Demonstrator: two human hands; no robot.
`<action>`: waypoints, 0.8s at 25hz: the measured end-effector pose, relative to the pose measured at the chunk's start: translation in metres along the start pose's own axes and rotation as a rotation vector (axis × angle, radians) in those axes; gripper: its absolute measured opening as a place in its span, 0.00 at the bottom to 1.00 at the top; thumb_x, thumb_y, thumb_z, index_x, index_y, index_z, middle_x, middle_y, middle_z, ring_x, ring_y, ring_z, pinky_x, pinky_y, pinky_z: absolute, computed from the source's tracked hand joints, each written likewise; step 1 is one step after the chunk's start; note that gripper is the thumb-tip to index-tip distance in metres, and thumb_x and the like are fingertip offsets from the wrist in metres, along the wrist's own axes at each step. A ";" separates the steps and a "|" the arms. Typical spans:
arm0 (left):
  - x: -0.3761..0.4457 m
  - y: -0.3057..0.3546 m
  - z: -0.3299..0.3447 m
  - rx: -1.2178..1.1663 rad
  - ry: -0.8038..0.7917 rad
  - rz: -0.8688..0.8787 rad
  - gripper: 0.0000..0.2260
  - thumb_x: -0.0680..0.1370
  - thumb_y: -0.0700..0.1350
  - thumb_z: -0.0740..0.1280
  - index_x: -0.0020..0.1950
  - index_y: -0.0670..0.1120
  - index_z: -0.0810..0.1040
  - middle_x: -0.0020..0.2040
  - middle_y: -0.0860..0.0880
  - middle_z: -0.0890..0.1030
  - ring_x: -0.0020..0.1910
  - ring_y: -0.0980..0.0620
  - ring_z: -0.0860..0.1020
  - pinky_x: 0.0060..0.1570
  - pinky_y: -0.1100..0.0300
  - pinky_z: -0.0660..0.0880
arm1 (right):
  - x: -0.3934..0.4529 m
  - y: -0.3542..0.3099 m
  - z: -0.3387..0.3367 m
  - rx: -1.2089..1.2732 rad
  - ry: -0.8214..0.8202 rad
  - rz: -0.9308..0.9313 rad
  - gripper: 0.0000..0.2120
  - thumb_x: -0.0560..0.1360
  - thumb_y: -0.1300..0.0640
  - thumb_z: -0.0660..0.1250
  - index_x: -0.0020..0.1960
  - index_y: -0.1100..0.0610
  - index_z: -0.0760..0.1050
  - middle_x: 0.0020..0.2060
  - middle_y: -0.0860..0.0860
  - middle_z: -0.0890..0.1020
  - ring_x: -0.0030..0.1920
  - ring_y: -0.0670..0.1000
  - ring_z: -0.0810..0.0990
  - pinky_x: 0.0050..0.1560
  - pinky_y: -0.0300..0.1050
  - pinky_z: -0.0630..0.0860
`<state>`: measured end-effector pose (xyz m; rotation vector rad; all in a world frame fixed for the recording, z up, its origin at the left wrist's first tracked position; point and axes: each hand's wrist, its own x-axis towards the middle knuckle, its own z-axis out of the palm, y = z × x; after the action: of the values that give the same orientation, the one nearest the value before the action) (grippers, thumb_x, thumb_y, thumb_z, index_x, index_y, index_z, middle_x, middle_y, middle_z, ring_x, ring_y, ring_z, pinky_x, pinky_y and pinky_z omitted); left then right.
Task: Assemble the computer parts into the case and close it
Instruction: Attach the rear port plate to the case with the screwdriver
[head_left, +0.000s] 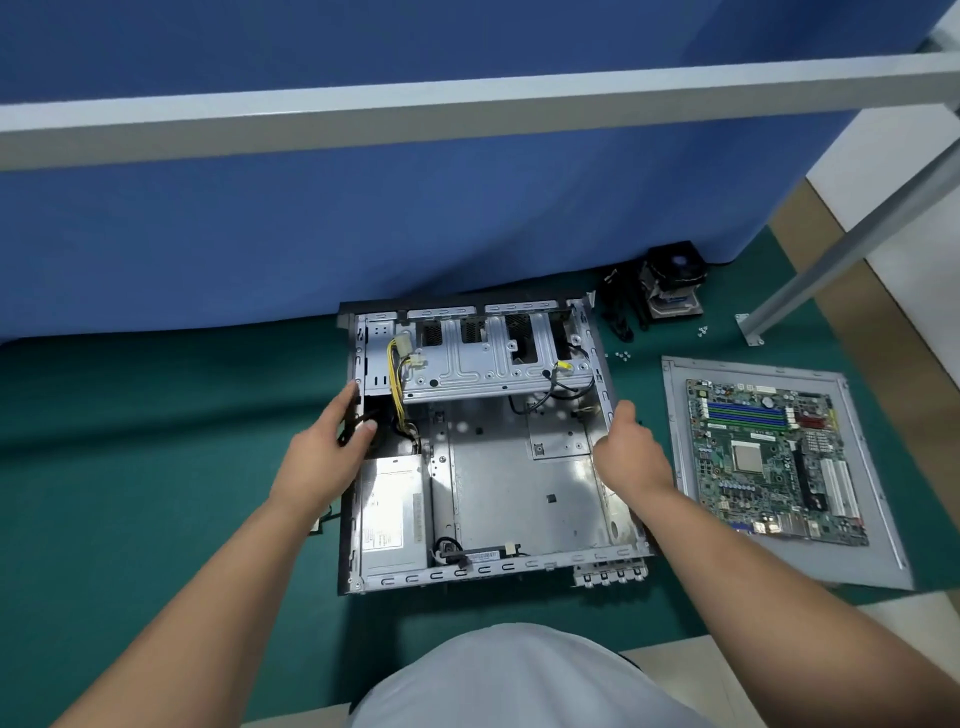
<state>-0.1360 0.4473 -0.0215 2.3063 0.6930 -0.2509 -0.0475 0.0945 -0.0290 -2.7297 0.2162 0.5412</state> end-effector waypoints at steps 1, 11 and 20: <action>0.000 -0.005 -0.003 -0.031 -0.008 -0.014 0.28 0.82 0.60 0.63 0.81 0.62 0.59 0.63 0.56 0.77 0.53 0.46 0.79 0.48 0.54 0.73 | -0.001 0.000 0.001 -0.013 0.031 0.010 0.10 0.77 0.66 0.56 0.57 0.58 0.61 0.38 0.55 0.76 0.35 0.58 0.76 0.32 0.47 0.68; 0.060 0.009 -0.056 0.722 0.195 0.686 0.05 0.81 0.47 0.69 0.50 0.47 0.82 0.45 0.48 0.78 0.50 0.41 0.76 0.59 0.45 0.68 | 0.001 0.001 0.010 -0.072 0.114 0.034 0.11 0.77 0.64 0.57 0.59 0.59 0.63 0.36 0.55 0.74 0.35 0.59 0.75 0.33 0.50 0.69; 0.097 0.001 -0.027 0.102 0.217 0.255 0.05 0.79 0.47 0.72 0.55 0.52 0.82 0.69 0.48 0.73 0.72 0.41 0.64 0.71 0.55 0.59 | 0.002 -0.002 0.011 -0.087 0.118 0.038 0.12 0.77 0.65 0.57 0.59 0.60 0.63 0.34 0.56 0.74 0.34 0.59 0.75 0.31 0.50 0.69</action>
<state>-0.0551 0.5050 -0.0361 2.5142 0.4920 0.0852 -0.0488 0.0998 -0.0384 -2.8505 0.2805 0.4087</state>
